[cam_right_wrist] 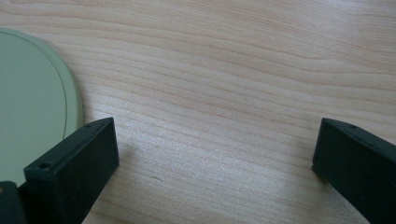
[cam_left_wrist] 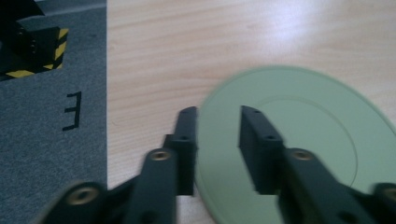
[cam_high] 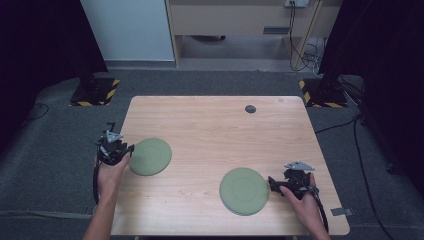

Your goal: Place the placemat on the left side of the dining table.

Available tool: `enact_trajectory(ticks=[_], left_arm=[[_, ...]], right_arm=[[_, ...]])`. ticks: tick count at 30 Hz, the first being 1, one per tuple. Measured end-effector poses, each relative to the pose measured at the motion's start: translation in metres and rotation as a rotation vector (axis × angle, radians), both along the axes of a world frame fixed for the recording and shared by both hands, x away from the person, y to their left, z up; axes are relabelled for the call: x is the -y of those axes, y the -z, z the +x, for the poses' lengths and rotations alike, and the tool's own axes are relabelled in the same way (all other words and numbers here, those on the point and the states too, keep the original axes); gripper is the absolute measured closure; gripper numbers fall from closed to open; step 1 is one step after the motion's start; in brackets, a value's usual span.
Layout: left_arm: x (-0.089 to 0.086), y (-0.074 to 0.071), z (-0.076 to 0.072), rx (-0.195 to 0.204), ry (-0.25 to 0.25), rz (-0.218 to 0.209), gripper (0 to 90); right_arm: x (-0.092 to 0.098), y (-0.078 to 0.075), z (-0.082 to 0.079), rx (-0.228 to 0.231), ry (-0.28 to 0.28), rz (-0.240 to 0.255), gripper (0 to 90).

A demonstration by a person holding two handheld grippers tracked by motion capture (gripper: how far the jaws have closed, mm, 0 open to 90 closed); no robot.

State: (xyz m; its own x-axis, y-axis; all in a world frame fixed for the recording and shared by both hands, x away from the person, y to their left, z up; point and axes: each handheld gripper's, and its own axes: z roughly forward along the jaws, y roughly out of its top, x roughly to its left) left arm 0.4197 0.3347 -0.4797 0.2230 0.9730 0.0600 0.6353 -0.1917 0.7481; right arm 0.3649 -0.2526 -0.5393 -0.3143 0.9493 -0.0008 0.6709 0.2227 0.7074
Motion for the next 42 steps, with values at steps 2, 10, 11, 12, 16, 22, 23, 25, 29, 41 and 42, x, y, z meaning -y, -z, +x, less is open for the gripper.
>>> enact_trajectory(ticks=[2,10,11,12,16,22,23,25,29,41,42], left_arm=[[0.003,-0.003,0.002,0.007,0.026,0.009,46.8],[0.013,-0.01,0.006,0.042,0.052,-0.037,18.6],[0.015,-0.011,0.007,0.045,0.053,-0.057,15.7],[0.015,-0.011,0.007,0.045,0.053,-0.057,12.4],[0.019,-0.013,0.007,0.037,0.085,-0.082,8.8],[0.026,-0.017,0.003,0.04,0.122,-0.102,6.7],[0.027,-0.017,0.002,0.042,0.127,-0.109,6.7],[0.03,-0.019,0.0,0.045,0.138,-0.102,6.5],[0.037,-0.019,-0.007,0.049,0.166,-0.11,6.0],[0.057,-0.017,-0.022,0.052,0.221,-0.146,5.8],[0.059,-0.017,-0.024,0.053,0.226,-0.147,5.8]], right_arm=[[0.0,0.0,0.0,0.0,0.0,0.0,0.6],[0.0,0.0,0.0,0.0,0.0,0.0,0.6],[0.0,0.0,0.0,0.0,0.0,0.0,0.7],[0.0,0.0,0.0,0.0,0.0,0.0,0.7],[0.0,0.0,0.0,0.0,0.001,0.0,0.7],[0.0,0.0,0.0,0.0,0.0,0.0,0.7],[0.0,0.0,0.0,0.0,0.0,0.0,0.7],[0.0,0.0,0.0,0.0,0.0,0.0,0.7],[0.0,0.0,0.0,0.0,0.0,0.0,0.6],[0.0,0.0,0.0,0.0,0.001,0.0,0.7],[0.0,0.0,0.0,0.0,0.0,0.0,0.7]])
